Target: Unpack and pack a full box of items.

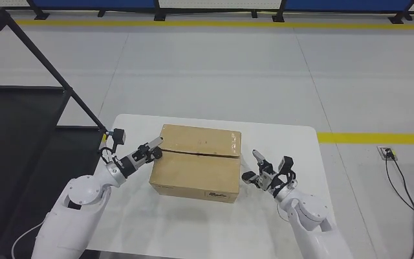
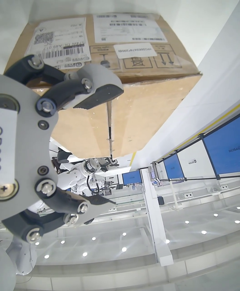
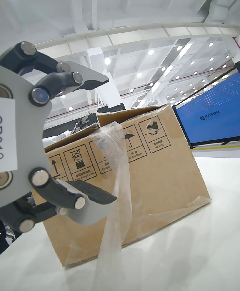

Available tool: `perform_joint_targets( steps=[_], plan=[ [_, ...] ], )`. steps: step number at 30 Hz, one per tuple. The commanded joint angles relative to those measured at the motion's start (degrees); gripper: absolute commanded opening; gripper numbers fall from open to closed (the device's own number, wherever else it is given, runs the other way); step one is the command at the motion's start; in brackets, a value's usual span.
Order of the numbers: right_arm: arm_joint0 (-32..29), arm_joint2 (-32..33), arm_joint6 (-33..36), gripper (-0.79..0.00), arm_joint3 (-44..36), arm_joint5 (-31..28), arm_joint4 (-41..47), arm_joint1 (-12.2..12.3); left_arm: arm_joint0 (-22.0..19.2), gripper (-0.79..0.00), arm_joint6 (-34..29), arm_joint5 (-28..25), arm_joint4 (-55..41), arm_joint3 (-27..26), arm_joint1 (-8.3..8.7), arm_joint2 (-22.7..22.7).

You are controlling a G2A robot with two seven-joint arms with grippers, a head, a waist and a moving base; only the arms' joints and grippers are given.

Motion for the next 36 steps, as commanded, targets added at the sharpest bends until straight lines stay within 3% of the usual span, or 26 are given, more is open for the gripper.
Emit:
perform_joint_targets(
  steps=[1, 10, 23, 27, 36],
  plan=[
    [0.16, -0.39, 1.03, 0.000, -0.01, 0.99, -0.30, 0.08, 0.14, 0.000, 0.02, 0.08, 0.15, -0.15, -0.02, -0.11],
    [-3.98, 1.58, 0.51, 0.000, -4.48, -1.59, -1.19, 0.77, 0.64, 0.000, -0.11, 0.38, 0.80, -0.79, -0.16, -0.33],
    [-12.54, 5.41, -6.57, 0.000, -13.77, -1.97, -2.31, 1.56, 0.94, 0.000, -0.38, 0.59, 1.40, -1.02, -0.41, -0.45],
    [-11.17, 4.84, -4.90, 0.000, -12.04, -0.06, -1.66, 1.64, 0.97, 0.000, -0.39, 0.60, 1.50, -1.02, -0.49, -0.51],
    [-1.91, -0.58, -0.57, 0.000, -1.40, 1.66, 0.96, 0.84, 1.04, 0.000, -0.25, 0.53, 1.79, -0.99, -0.66, -0.71]
  ],
)
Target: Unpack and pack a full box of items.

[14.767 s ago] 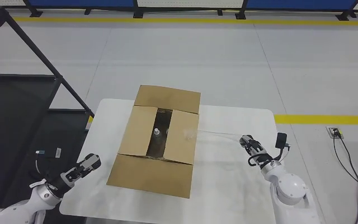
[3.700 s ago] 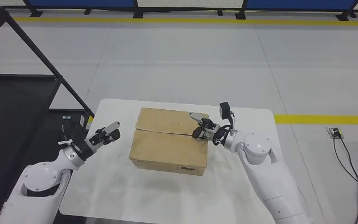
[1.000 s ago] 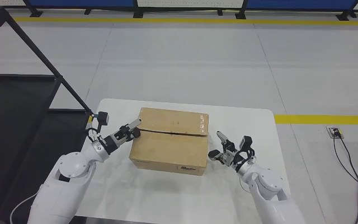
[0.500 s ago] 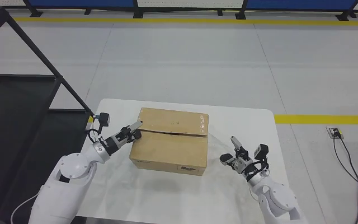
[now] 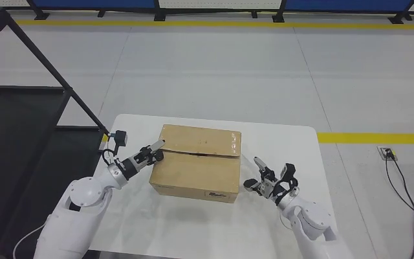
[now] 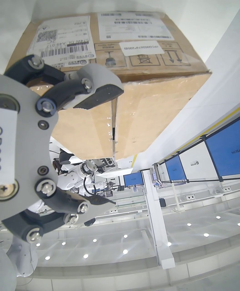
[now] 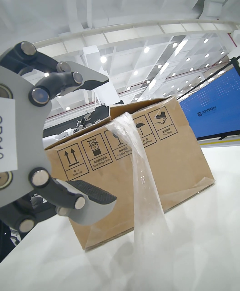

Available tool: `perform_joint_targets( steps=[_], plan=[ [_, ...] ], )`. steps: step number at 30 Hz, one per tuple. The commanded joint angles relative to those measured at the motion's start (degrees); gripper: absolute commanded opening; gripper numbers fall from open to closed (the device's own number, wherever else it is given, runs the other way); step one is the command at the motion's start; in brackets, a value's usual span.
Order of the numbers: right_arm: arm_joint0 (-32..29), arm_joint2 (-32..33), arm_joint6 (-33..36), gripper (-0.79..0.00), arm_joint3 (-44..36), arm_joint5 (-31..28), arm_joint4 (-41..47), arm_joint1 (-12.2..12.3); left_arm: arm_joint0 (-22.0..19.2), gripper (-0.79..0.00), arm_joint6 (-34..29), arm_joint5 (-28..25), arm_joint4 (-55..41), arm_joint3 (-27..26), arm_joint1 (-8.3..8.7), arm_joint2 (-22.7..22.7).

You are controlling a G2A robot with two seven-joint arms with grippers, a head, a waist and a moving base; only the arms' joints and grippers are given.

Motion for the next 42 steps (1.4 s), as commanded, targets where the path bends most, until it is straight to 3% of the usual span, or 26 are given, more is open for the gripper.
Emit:
perform_joint_targets(
  steps=[1, 11, 24, 31, 37, 42],
  plan=[
    [1.77, -0.74, 0.00, 0.000, 2.18, 0.06, 0.13, -0.14, 0.01, 0.000, 0.01, 0.02, 0.12, 0.01, -0.03, -0.05],
    [7.22, -1.22, -7.12, 0.000, 10.22, -1.34, 3.37, -0.98, 0.11, 0.000, -0.17, -0.13, 0.22, 0.19, -0.16, -0.46],
    [9.49, -1.71, -22.45, 0.000, 12.36, -14.25, 3.98, -2.57, 0.28, 0.000, -0.15, -0.27, 0.27, 0.39, -0.33, -0.93],
    [9.39, -1.48, -21.68, 0.000, 11.19, -22.58, 4.81, -3.04, 0.71, 0.000, -0.25, -0.31, 0.10, 0.24, -0.37, -1.35],
    [7.78, -1.03, -19.30, 0.000, 7.73, -24.53, 3.85, -2.95, 1.29, 0.000, -0.36, -0.28, -0.15, -0.63, -0.36, -1.91],
    [4.92, -1.01, -19.49, 0.000, 2.30, -22.34, -0.44, -2.64, 1.68, 0.000, -0.38, -0.18, -0.25, -1.39, -0.37, -2.24]
  ],
)
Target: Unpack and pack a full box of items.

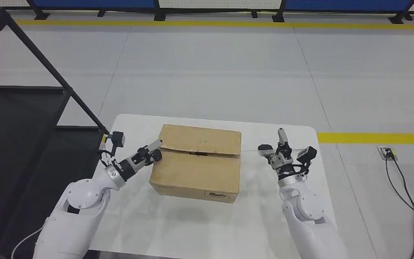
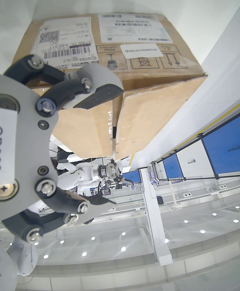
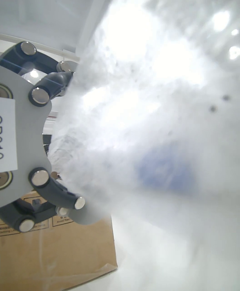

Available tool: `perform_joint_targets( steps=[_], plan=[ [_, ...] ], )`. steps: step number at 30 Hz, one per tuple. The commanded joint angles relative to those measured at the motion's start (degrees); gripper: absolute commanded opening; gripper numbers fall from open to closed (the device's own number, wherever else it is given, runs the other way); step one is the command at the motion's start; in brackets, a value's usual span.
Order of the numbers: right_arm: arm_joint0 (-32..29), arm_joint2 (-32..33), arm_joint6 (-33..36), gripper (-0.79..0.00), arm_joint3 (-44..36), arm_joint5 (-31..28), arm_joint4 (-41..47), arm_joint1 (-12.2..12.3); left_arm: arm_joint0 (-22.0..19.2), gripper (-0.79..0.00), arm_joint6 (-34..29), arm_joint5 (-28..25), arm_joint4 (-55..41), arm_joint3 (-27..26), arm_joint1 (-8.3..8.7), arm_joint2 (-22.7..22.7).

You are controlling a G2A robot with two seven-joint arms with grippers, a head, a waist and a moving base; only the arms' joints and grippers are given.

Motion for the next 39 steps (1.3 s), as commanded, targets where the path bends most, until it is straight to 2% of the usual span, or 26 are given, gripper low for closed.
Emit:
perform_joint_targets(
  steps=[1, 8, 15, 25, 39],
  plan=[
    [-1.71, 0.22, 0.09, 0.000, -3.03, 0.61, -1.32, 0.15, 0.13, 0.000, -0.08, 0.03, -0.06, -0.35, -0.01, -0.13],
    [-6.45, 1.44, -1.88, 0.000, -10.14, 5.28, -6.18, 0.67, 0.64, 0.000, -0.58, -0.01, -0.55, -1.71, 0.06, -0.97],
    [-8.89, 2.76, -4.24, 0.000, -12.83, 6.29, -6.84, 0.76, 1.03, 0.000, -0.93, 0.00, -0.65, -2.44, 0.10, -1.54],
    [-8.03, 2.31, -3.23, 0.000, -13.18, 2.66, -7.50, 0.53, 1.60, 0.000, -1.57, -0.33, -0.65, -2.56, 0.25, -2.71],
    [-6.90, 1.92, -1.47, 0.000, -13.81, -0.04, -10.48, 0.46, 4.61, 0.000, -2.53, -0.73, -2.09, -6.08, 0.74, -5.74]
  ],
)
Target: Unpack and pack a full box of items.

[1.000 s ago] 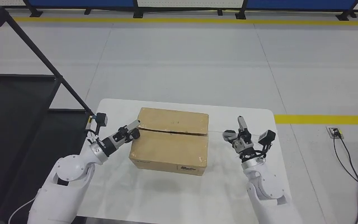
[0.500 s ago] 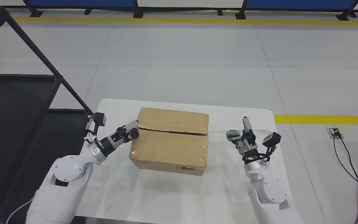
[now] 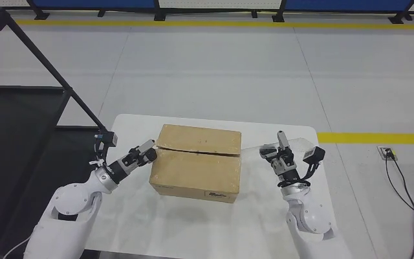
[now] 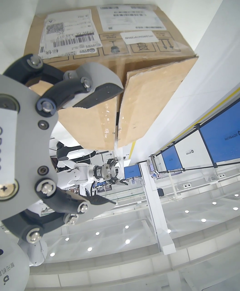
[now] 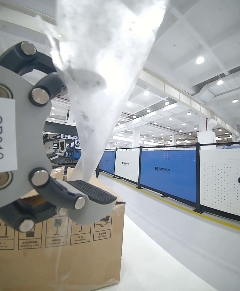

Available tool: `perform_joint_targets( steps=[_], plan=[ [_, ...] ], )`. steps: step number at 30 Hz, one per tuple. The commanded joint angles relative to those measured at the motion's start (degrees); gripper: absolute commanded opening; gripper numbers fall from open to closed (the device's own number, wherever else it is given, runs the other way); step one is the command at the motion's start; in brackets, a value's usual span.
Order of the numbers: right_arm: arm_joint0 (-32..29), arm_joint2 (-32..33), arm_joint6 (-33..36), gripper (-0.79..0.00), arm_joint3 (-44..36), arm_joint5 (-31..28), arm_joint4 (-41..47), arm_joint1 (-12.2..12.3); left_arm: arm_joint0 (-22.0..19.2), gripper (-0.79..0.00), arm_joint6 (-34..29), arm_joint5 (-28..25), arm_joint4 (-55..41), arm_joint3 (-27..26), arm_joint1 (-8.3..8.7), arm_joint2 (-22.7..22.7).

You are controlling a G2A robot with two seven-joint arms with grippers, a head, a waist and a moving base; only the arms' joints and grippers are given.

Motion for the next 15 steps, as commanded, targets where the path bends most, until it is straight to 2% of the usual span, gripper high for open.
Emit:
perform_joint_targets(
  steps=[1, 8, 15],
  plan=[
    [0.53, -0.16, -0.01, 0.000, 0.57, -0.39, -0.03, -0.07, 0.36, 0.000, -0.14, -0.10, -0.04, -0.35, 0.04, -0.22],
    [4.38, -1.79, -1.43, 0.000, 4.40, 2.31, -1.68, -0.49, 1.34, 0.000, -0.36, -0.16, -0.27, -1.56, 0.13, -0.83],
    [5.71, -2.54, -1.03, 0.000, 5.91, 1.62, -1.47, -0.77, 0.18, 0.000, 0.88, 0.21, 0.44, -0.56, -0.25, 0.99]
  ],
)
